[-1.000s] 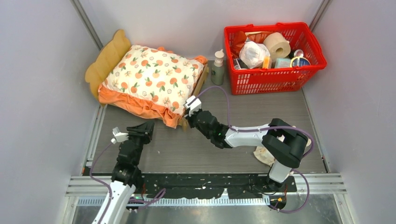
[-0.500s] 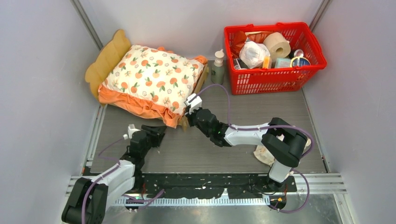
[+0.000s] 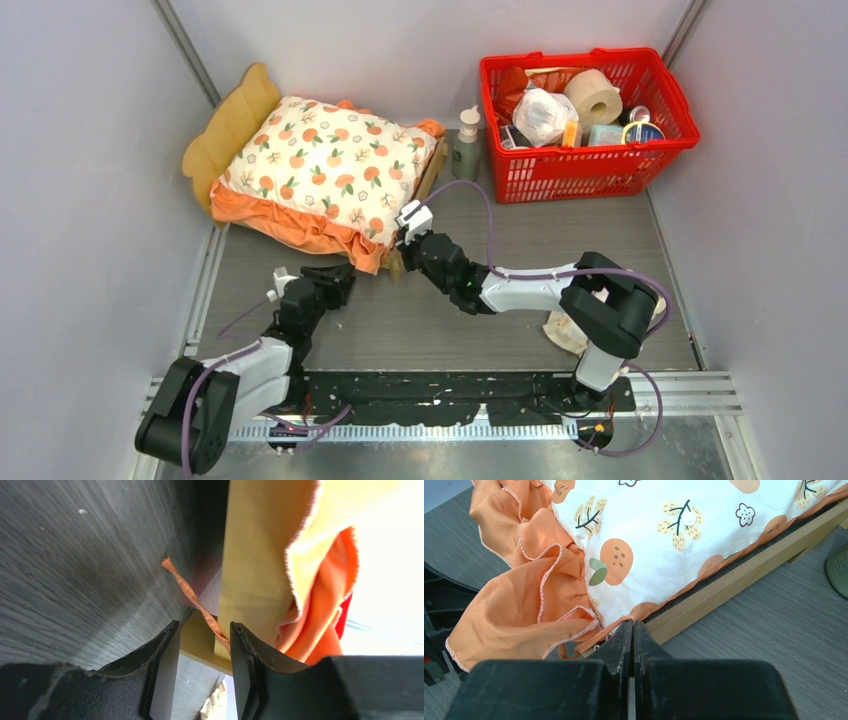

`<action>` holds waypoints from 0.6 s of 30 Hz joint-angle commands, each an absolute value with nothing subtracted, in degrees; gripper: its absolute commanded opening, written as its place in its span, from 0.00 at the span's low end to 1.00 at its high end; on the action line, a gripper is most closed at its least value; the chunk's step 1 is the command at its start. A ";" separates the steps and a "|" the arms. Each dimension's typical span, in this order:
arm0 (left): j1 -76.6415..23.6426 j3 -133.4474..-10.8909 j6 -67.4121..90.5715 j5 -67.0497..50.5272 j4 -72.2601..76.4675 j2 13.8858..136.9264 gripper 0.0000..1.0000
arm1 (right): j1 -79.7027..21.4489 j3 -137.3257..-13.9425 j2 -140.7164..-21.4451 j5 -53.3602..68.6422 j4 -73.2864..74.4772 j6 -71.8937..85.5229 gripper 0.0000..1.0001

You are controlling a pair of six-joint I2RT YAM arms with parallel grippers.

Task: Set up the pet bed
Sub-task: Adjust the ropes on the bed frame.

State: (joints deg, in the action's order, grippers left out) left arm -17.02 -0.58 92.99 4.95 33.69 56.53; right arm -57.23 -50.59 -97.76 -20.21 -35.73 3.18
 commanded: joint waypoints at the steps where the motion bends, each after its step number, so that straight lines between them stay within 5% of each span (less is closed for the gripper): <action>1: -17.87 5.51 98.75 6.28 43.98 62.71 0.44 | -56.78 -51.64 -96.43 -21.06 -39.99 3.09 0.05; 14: -21.50 4.33 104.55 7.76 84.26 98.36 0.39 | -56.78 -50.25 -95.71 -20.33 -41.11 2.85 0.05; 18: -21.74 4.22 104.53 9.14 85.43 101.00 0.36 | -56.80 -50.02 -95.37 -20.20 -41.05 2.69 0.05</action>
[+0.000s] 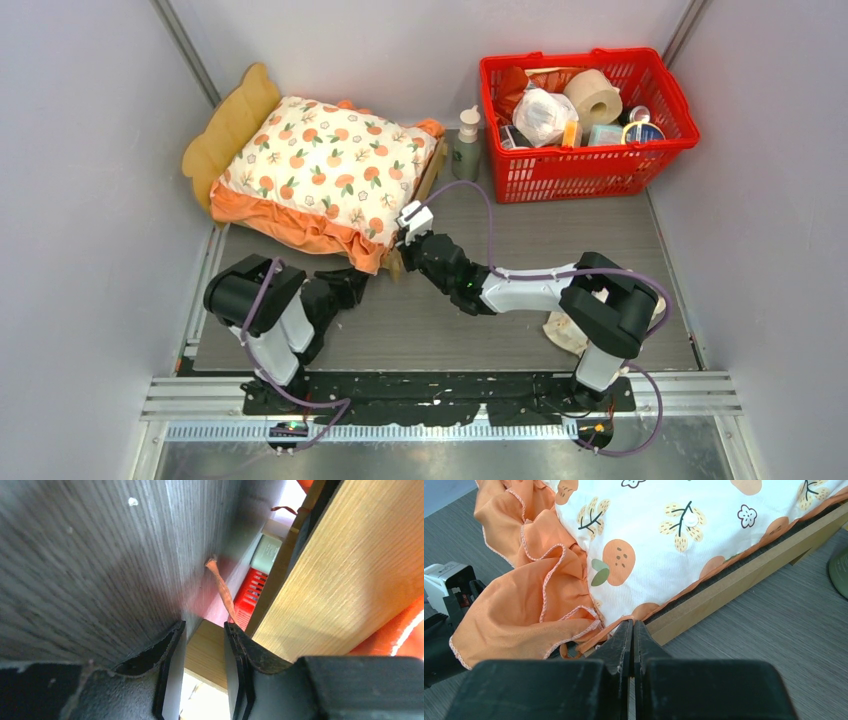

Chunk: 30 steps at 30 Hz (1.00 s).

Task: Set up the pet bed
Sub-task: Adjust the ropes on the bed frame.

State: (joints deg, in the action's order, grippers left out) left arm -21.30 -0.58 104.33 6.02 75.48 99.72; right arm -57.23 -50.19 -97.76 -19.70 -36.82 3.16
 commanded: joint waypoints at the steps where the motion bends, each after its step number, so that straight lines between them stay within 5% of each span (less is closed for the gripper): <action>1: -21.79 5.09 104.96 10.30 85.35 100.58 0.37 | -56.78 -49.97 -95.28 -20.21 -41.05 2.70 0.05; 30: -22.50 8.10 105.15 8.41 82.21 96.02 0.26 | -56.78 -48.69 -93.23 -20.91 -40.41 1.11 0.05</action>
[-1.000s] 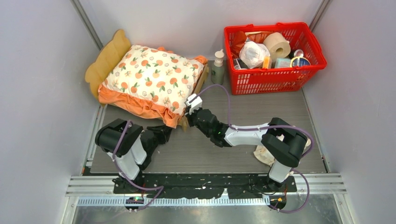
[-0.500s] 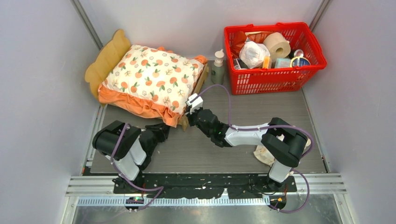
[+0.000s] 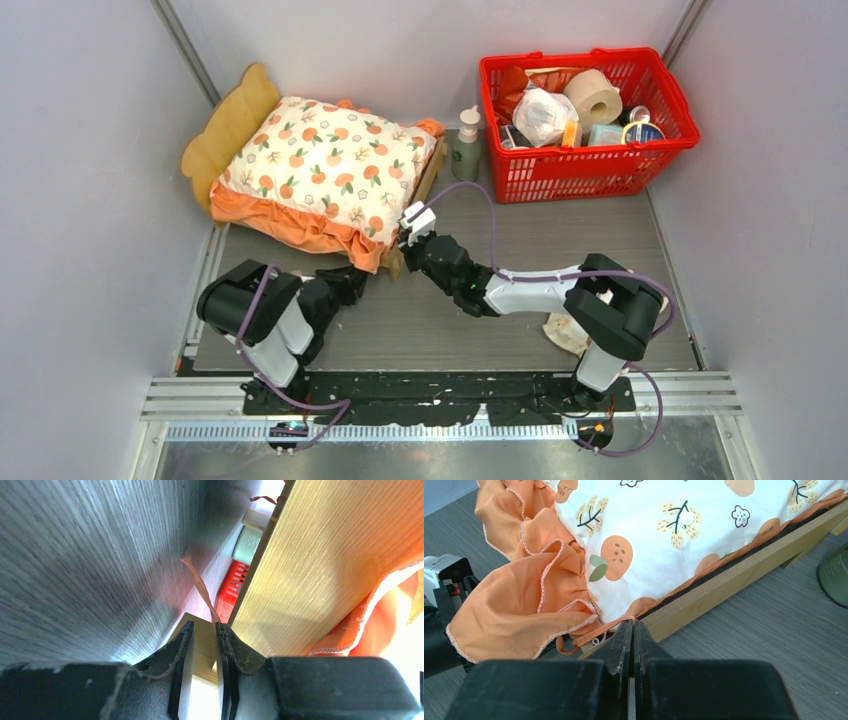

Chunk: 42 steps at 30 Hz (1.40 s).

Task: Set up the pet bed
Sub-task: Adjust the ropes on the bed frame.

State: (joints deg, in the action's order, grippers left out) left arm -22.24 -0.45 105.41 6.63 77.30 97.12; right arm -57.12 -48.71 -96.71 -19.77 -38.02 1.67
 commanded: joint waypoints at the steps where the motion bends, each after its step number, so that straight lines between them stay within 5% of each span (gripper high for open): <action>1: -22.50 8.02 105.55 8.81 82.41 96.86 0.27 | -56.78 -48.74 -93.03 -20.91 -40.42 1.08 0.05; 14: -22.50 8.35 102.05 6.68 84.97 97.23 0.13 | -56.78 -48.98 -93.87 -20.73 -39.68 1.27 0.05; 29: -22.50 8.55 99.31 11.08 83.09 93.85 0.28 | -56.80 -49.75 -93.61 -20.66 -37.57 1.09 0.05; 35: -22.50 8.53 100.32 10.89 79.11 91.94 0.05 | -56.82 -50.15 -93.25 -20.92 -36.06 0.40 0.05; 42: -20.90 9.00 93.22 17.25 41.31 62.82 0.13 | -56.87 -49.07 -91.84 -20.81 -35.08 0.61 0.05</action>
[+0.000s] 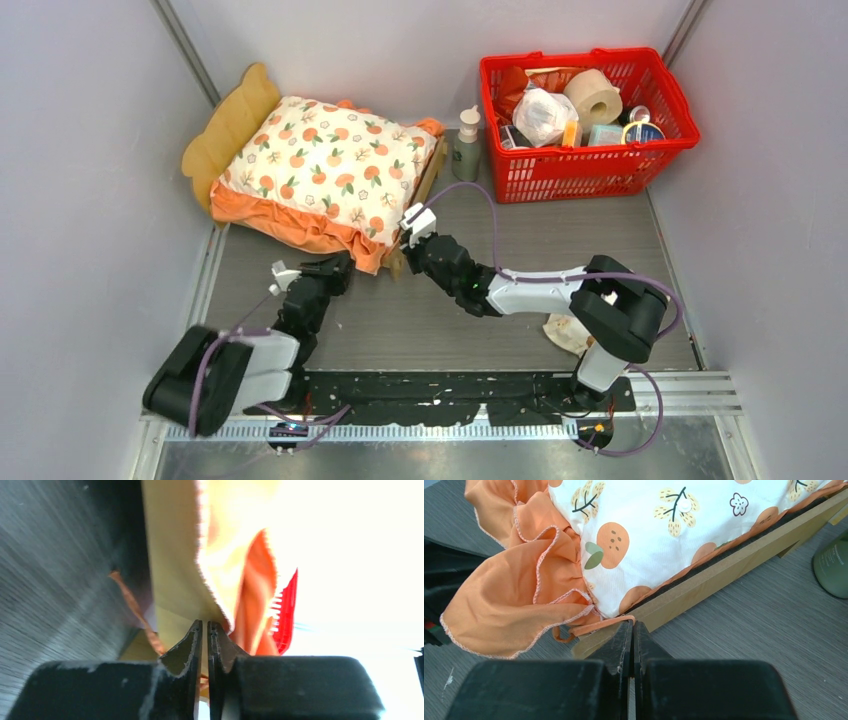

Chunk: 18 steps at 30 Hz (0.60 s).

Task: Set up the pet bed
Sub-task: Adjust the ropes on the bed frame.

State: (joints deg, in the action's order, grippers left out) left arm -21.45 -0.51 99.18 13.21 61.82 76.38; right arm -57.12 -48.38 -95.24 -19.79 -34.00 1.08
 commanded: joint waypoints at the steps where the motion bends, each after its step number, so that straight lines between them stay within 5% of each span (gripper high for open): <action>1: -21.00 7.83 91.62 17.35 35.18 58.14 0.15 | -56.91 -48.97 -91.69 -20.83 -35.18 0.72 0.05; 4: -21.54 4.79 89.69 19.57 19.54 43.35 0.27 | -56.95 -48.62 -91.65 -21.26 -35.77 0.99 0.05; 8: -21.97 6.51 94.01 20.06 16.64 37.59 0.39 | -57.12 -49.20 -92.30 -21.04 -36.39 1.63 0.05; 18: -24.00 6.57 98.10 12.49 42.83 64.27 0.36 | -57.46 -49.69 -93.61 -20.84 -37.94 2.14 0.05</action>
State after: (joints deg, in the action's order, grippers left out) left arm -23.18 -0.58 96.71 14.28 29.06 57.12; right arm -57.28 -48.29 -94.61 -19.81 -33.82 1.58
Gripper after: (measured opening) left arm 0.369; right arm 0.065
